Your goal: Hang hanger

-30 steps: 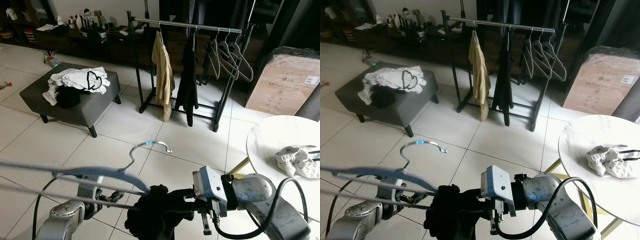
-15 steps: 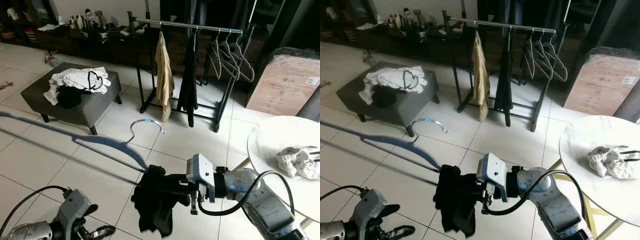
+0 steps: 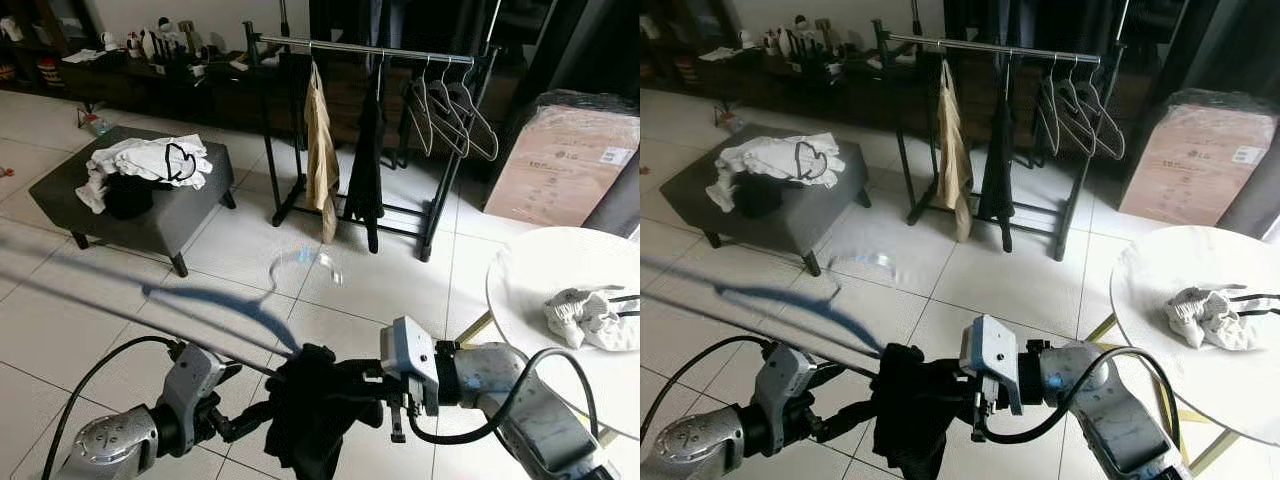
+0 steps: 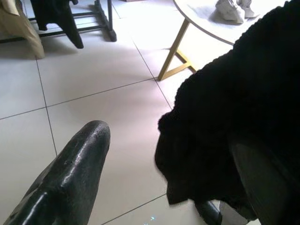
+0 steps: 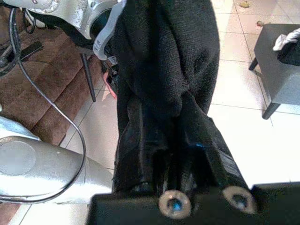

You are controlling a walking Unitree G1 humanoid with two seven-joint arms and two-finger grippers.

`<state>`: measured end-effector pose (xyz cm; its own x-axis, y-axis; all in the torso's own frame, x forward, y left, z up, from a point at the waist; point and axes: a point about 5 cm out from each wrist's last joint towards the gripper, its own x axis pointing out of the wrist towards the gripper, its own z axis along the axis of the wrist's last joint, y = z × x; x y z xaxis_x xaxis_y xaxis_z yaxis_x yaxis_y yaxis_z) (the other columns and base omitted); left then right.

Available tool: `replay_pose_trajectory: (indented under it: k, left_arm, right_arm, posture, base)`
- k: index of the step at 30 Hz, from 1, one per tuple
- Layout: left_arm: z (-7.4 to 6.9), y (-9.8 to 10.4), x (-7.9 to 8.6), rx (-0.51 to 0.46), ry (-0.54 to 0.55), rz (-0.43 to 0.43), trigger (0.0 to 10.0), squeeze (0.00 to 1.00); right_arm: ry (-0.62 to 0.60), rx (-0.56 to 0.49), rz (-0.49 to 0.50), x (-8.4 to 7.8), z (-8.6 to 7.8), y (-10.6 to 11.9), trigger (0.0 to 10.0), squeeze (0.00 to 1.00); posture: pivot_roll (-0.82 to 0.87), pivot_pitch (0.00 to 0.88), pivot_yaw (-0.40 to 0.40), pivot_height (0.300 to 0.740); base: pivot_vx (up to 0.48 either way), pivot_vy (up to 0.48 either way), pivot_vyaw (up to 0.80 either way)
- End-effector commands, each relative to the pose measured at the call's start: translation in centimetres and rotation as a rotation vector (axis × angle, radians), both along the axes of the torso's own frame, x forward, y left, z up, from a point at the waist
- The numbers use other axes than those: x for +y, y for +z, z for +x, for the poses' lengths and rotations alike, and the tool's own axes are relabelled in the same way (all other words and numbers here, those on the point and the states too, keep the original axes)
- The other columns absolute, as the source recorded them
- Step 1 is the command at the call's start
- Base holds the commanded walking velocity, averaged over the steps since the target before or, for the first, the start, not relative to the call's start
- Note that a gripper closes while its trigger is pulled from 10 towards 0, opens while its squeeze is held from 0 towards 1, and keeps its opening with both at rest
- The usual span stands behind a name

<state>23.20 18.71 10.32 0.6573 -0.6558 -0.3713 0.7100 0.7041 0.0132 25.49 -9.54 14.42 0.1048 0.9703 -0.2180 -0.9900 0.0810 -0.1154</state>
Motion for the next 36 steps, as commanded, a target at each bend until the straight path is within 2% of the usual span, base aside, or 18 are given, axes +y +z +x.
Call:
replay_pose_trajectory:
  k: [1, 7, 10, 12, 18, 23, 26, 31, 33, 36]
  left_arm:
    - [0.0, -0.3, -0.5, 0.012, -0.020, 0.008, 10.0, 0.00]
    - [-0.8, -1.1, -0.7, 0.080, -0.082, 0.037, 10.0, 0.00]
    - [-1.4, -1.9, 0.3, 0.105, -0.065, 0.120, 10.0, 0.00]
    - [-1.5, -2.0, 0.8, 0.102, -0.046, 0.140, 10.0, 0.00]
    - [-1.9, -1.3, 1.7, 0.085, 0.002, 0.123, 10.0, 0.00]
    - [-3.1, -1.0, 1.4, 0.117, -0.048, 0.104, 10.0, 0.00]
    - [-3.9, -0.8, 1.4, 0.138, -0.095, 0.132, 10.0, 0.00]
    - [-3.1, -0.4, 2.0, 0.080, -0.028, 0.168, 10.0, 0.00]
    - [-2.5, 0.1, 2.4, 0.028, 0.045, 0.156, 10.0, 0.00]
    - [-2.7, 0.3, 2.7, 0.025, 0.056, 0.160, 10.0, 0.00]
  right_arm:
    - [0.035, -0.016, 0.014, 0.3, -0.5, 0.4, 0.0, 0.00]
    - [0.036, -0.022, 0.016, 0.1, -0.5, 0.7, 0.0, 0.00]
    - [0.031, -0.027, 0.012, -0.1, -0.4, 0.7, 0.0, 0.00]
    - [0.028, -0.028, 0.012, -0.2, -0.3, 0.7, 0.0, 0.00]
    - [0.010, -0.032, 0.004, -0.5, 0.0, 0.7, 0.0, 0.00]
    - [0.004, -0.031, 0.001, -0.6, 0.0, 0.6, 0.0, 0.00]
    - [-0.002, -0.030, -0.003, -0.7, 0.2, 0.5, 0.0, 0.00]
    - [0.000, -0.030, 0.002, -0.6, 0.2, 0.5, 0.0, 0.00]
    - [-0.004, -0.030, 0.002, -0.7, 0.1, 0.4, 0.0, 0.00]
    - [-0.013, -0.029, -0.001, -0.9, 0.2, 0.3, 0.0, 0.00]
  posture:
    - [-0.04, 0.134, -0.005, 0.740]
    - [-0.05, 0.132, -0.005, 0.740]
    - [-0.04, 0.132, -0.005, 0.740]
    - [-0.04, 0.132, -0.005, 0.740]
    - [-0.04, 0.132, -0.005, 0.740]
    - [-0.04, 0.133, -0.005, 0.740]
    - [-0.03, 0.135, -0.004, 0.740]
    - [-0.03, 0.135, -0.005, 0.740]
    - [-0.04, 0.137, -0.005, 0.740]
    - [-0.04, 0.140, -0.006, 0.740]
  base:
    - [0.000, 0.000, 0.00]
    - [0.000, 0.000, 0.00]
    - [0.000, 0.000, 0.00]
    - [0.000, 0.000, 0.00]
    - [0.000, 0.000, 0.00]
    - [0.000, 0.000, 0.00]
    - [0.000, 0.000, 0.00]
    - [0.000, 0.000, 0.00]
    - [0.000, 0.000, 0.00]
    - [0.000, 0.000, 0.00]
